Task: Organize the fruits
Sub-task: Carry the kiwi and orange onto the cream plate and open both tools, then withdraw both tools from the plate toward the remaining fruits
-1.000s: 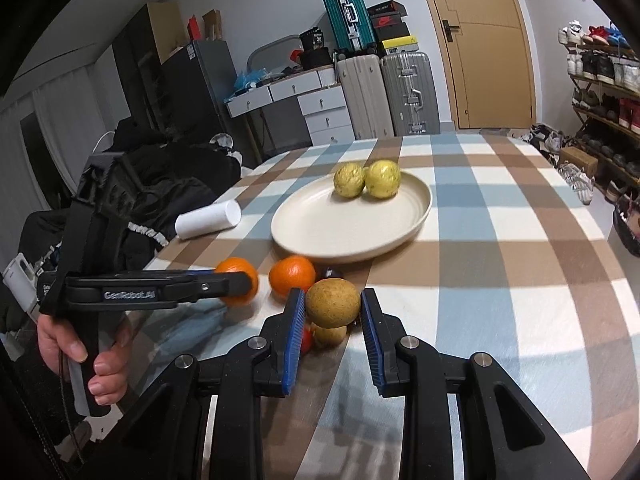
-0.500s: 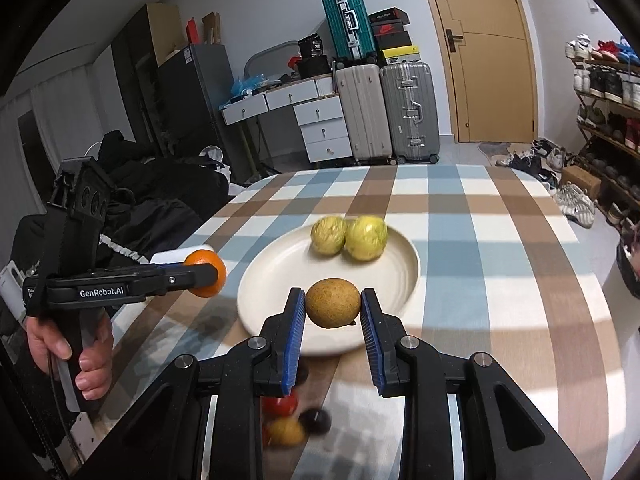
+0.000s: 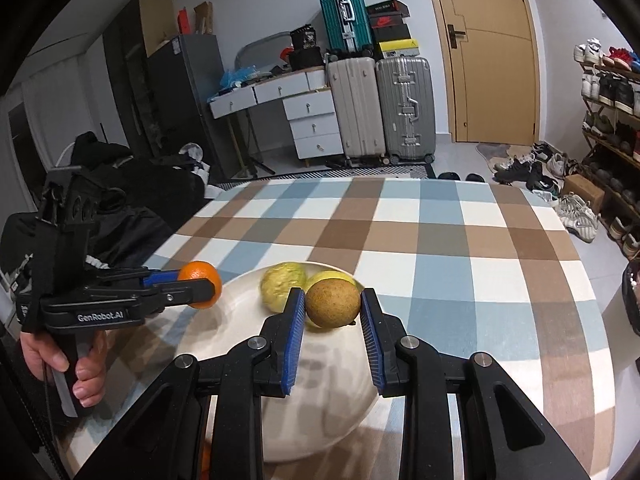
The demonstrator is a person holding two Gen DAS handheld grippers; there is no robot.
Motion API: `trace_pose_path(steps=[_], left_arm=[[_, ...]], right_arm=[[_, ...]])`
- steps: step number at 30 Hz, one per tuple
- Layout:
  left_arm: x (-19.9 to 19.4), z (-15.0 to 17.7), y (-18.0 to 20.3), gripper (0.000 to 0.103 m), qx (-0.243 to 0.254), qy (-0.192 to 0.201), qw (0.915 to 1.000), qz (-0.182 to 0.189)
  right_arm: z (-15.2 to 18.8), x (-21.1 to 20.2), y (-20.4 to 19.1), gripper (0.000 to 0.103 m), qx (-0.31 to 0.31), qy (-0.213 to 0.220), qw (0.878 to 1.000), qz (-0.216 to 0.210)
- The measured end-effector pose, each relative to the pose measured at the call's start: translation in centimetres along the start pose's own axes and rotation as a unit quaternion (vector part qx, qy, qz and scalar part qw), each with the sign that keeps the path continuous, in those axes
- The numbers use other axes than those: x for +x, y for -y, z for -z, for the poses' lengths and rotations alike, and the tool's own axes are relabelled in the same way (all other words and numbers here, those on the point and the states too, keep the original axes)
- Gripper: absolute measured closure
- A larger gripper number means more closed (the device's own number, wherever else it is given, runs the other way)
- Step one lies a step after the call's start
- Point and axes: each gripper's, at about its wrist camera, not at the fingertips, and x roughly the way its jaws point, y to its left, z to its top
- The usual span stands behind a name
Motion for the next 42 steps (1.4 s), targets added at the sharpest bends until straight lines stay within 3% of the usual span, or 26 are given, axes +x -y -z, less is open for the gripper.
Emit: trace_pose_path(steps=[10, 24, 27, 28, 30, 36, 38, 42], left_arm=[[3.4, -1.0, -0.7, 0.073, 0.004, -0.017, 0.9998, 0.006], [4.7, -0.9, -0.8, 0.072, 0.006, -0.020, 0.9998, 0.001], [4.3, -0.9, -0.6, 0.072, 0.012, -0.008, 0.9998, -0.013], [4.2, -1.0, -0.5, 0.071, 0.014, -0.005, 0.9997, -0.018], [3.8, -1.2, -0.6, 0.069, 0.012, 0.001, 0.9996, -0.025], [1.4, -1.1, -0.1, 0.048, 0.009, 0.022, 0.9985, -0.048], [-0.1, -0.9, 0.3, 0.041, 0.010, 0.035, 0.9976, -0.058], [-3.0, -0.2, 1.6, 0.032, 0.015, 0.051, 0.9961, -0.071]], right_arm=[[1.1, 3.7, 1.1, 0.074, 0.007, -0.032, 0.999, 0.010], [1.3, 4.9, 1.0, 0.074, -0.001, -0.036, 0.999, 0.031], [1.3, 4.9, 0.9, 0.066, -0.001, -0.032, 0.999, 0.029], [1.3, 4.7, 0.9, 0.057, -0.001, -0.027, 0.999, 0.027], [1.2, 4.1, 0.9, 0.054, 0.004, -0.010, 1.000, 0.026], [0.5, 1.4, 0.5, 0.046, 0.017, 0.032, 0.999, 0.029], [0.5, 0.2, 0.2, 0.034, 0.021, 0.044, 0.998, 0.028], [1.1, -3.1, -0.9, 0.022, 0.019, 0.068, 0.997, 0.028]])
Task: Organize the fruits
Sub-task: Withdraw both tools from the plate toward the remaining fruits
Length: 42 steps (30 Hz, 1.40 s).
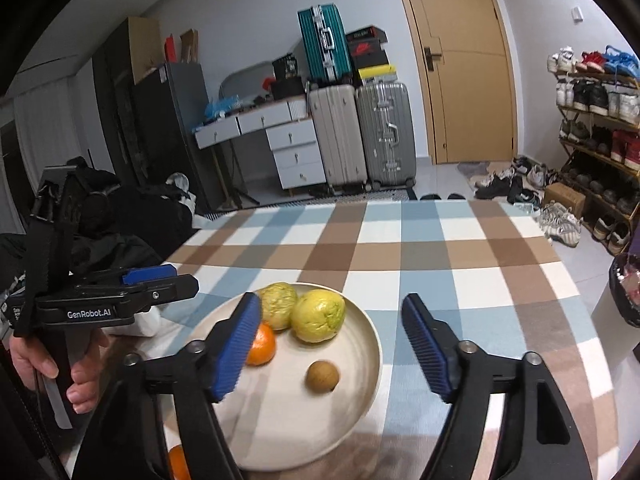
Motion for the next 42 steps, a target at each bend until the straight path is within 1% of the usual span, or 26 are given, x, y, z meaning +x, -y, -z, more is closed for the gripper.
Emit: trace_pose_path(steps=[1, 3, 5, 7, 9, 11, 13, 16, 21, 28, 32, 36, 38, 42], left_arm=[[-0.7, 0.1, 0.3, 0.028, 0.001, 0.003, 1.0000, -0.004], [-2.4, 0.6, 1.0, 0.023, 0.003, 0.013, 0.9999, -0.011], [-4.3, 1.2, 1.8, 0.022, 0.004, 0.023, 0.9996, -0.014], [-5.7, 1.8, 2.6, 0.021, 0.006, 0.028, 0.9994, -0.019], [-7.2, 2.4, 3.4, 0.019, 0.003, 0.034, 0.9992, -0.022], [-8.7, 3.1, 4.2, 0.017, 0.001, 0.037, 0.9990, -0.024], [-10.0, 3.8, 5.0, 0.011, 0.001, 0.042, 0.9986, -0.031], [-12.0, 4.9, 5.8, 0.001, -0.002, 0.053, 0.9981, -0.030], [-14.4, 6.8, 6.6, 0.001, -0.012, 0.059, 0.9976, -0.034], [-15.0, 10.6, 7.3, 0.001, -0.017, 0.028, 0.9987, -0.038], [-14.7, 12.3, 7.2, 0.001, -0.023, 0.020, 0.9989, -0.036], [-13.9, 13.6, 7.0, 0.001, -0.031, 0.002, 0.9991, -0.029], [-13.3, 14.5, 6.9, 0.001, -0.037, -0.014, 0.9991, -0.018], [-11.8, 15.9, 7.6, 0.001, -0.031, -0.036, 0.9988, -0.006]], right_arm=[[0.1, -0.8, -0.2, 0.015, 0.001, 0.004, 1.000, 0.001], [0.5, -2.7, -0.7, 0.012, 0.003, 0.015, 1.000, -0.001], [0.8, -4.3, -1.1, 0.003, 0.005, 0.023, 1.000, 0.002], [1.2, -6.3, -1.5, 0.000, 0.010, 0.038, 0.999, 0.014], [1.6, -7.9, -1.7, 0.000, 0.017, 0.050, 0.998, 0.025], [1.9, -9.2, -1.8, 0.000, 0.026, 0.056, 0.998, 0.019], [2.4, -10.4, -2.0, 0.000, 0.029, 0.060, 0.998, 0.010], [3.0, -12.1, -2.8, 0.000, 0.020, 0.065, 0.998, 0.016], [4.3, -14.1, -4.0, 0.000, 0.005, 0.066, 0.998, 0.016], [6.3, -15.1, -4.1, 0.000, 0.021, 0.054, 0.998, 0.004], [7.7, -14.6, -3.8, 0.000, 0.035, 0.032, 0.999, 0.004], [9.2, -14.0, -3.9, 0.000, 0.036, 0.008, 0.999, 0.010], [9.8, -13.8, -4.0, 0.000, 0.032, -0.004, 0.999, 0.011], [11.2, -13.5, -3.7, 0.000, 0.033, -0.019, 0.999, 0.016]])
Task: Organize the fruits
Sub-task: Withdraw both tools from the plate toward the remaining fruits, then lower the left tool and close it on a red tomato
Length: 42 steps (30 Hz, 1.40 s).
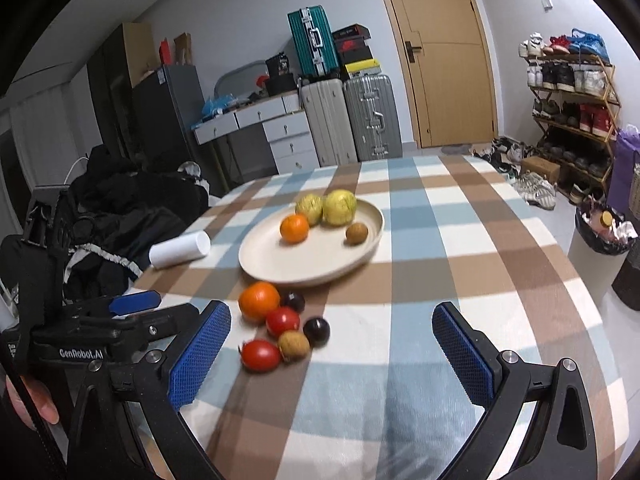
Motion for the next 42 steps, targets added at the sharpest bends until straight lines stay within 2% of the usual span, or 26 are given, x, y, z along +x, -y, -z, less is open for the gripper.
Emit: trace_pose_path(steps=[5, 12, 17, 26, 32, 33, 34, 37, 42], left_arm=[[1.7, 0.9, 0.9, 0.001, 0.015, -0.017, 0.9996, 0.014], [3.8, 1.1, 1.7, 0.001, 0.030, -0.036, 0.9988, 0.017], [4.8, 0.8, 2.0, 0.007, 0.035, -0.041, 0.9979, 0.035], [6.0, 0.8, 2.3, 0.032, 0.044, -0.055, 0.9962, 0.051], [6.1, 0.7, 2.6, 0.059, 0.052, -0.061, 0.9938, 0.078], [6.0, 0.7, 2.7, 0.069, 0.056, -0.061, 0.9928, 0.086], [5.9, 0.7, 3.0, 0.074, 0.064, -0.061, 0.9918, 0.092], [5.7, 0.8, 3.7, 0.078, 0.087, -0.061, 0.9898, 0.096], [5.4, 0.7, 3.4, 0.081, 0.080, -0.059, 0.9890, 0.109]], right_arm=[[1.4, 0.5, 1.0, 0.000, 0.018, -0.020, 1.000, 0.006], [2.5, 0.8, 2.3, 0.000, 0.029, -0.032, 0.999, 0.018], [2.7, 0.7, 3.1, 0.000, 0.043, -0.029, 0.999, 0.013], [2.8, 0.8, 2.8, 0.000, 0.034, -0.027, 0.999, 0.000], [2.8, 0.8, 2.6, 0.000, 0.029, -0.027, 0.999, -0.002], [2.8, 0.8, 2.6, 0.000, 0.031, -0.027, 0.999, -0.003], [2.8, 0.8, 2.7, 0.000, 0.032, -0.027, 0.999, -0.004], [2.9, 0.8, 2.8, 0.000, 0.034, -0.027, 0.999, -0.003], [2.8, 0.8, 2.6, 0.000, 0.030, -0.028, 0.999, 0.001]])
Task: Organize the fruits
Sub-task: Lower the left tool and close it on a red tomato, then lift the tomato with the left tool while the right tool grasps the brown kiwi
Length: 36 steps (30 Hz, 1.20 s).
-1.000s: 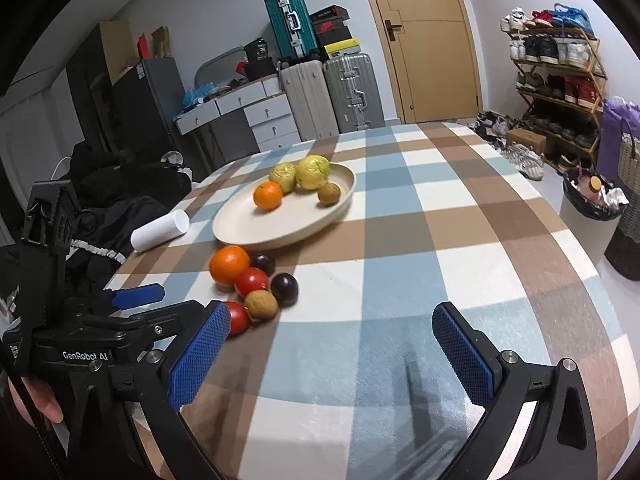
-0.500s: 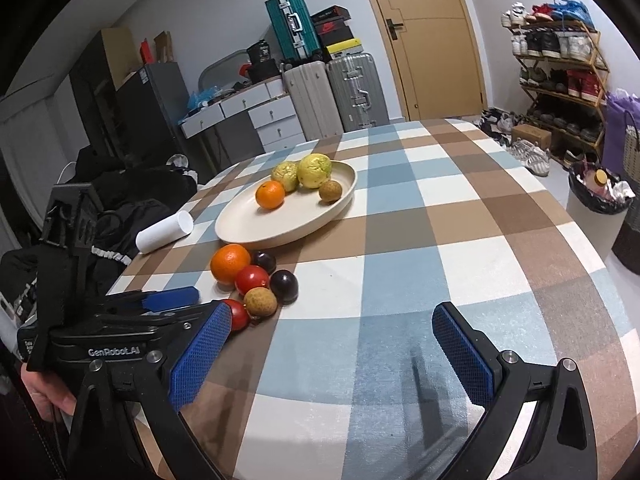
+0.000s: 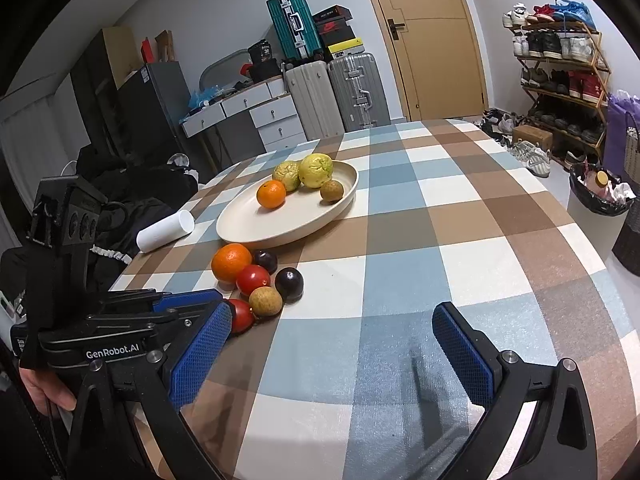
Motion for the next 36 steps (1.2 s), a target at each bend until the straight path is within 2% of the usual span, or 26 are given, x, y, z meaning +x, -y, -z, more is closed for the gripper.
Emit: trace_pose_path(steps=[11, 17, 19, 21, 27, 32, 36], left_arm=[[-0.8, 0.4, -0.4, 0.087, -0.001, 0.005, 0.9998, 0.018], [-0.4, 0.1, -0.2, 0.084, 0.007, 0.003, 0.9995, 0.032], [-0.1, -0.1, -0.2, 0.079, 0.008, 0.002, 0.9995, 0.032], [0.2, -0.1, -0.1, 0.078, 0.007, -0.002, 0.9993, 0.036], [1.5, 0.1, 0.4, 0.078, 0.011, -0.022, 0.9984, 0.051], [1.2, 0.2, -0.4, 0.078, -0.005, -0.021, 0.9979, 0.061], [-0.3, 0.3, -1.7, 0.078, -0.017, -0.006, 0.9981, 0.058]], right_arm=[[-0.4, 0.5, -0.6, 0.000, -0.007, -0.013, 1.000, 0.005], [-0.6, 0.9, -1.2, 0.000, -0.015, -0.017, 1.000, 0.005], [-0.6, 1.0, -1.3, 0.000, -0.016, -0.019, 1.000, 0.005], [-0.6, 1.1, -1.2, 0.000, -0.017, -0.021, 1.000, 0.007], [-0.8, 1.4, -0.9, 0.000, -0.008, -0.026, 1.000, 0.009], [-1.0, 2.0, -1.0, 0.000, -0.008, -0.039, 0.999, 0.006], [-1.3, 2.8, -1.6, 0.001, -0.008, -0.053, 0.999, -0.010]])
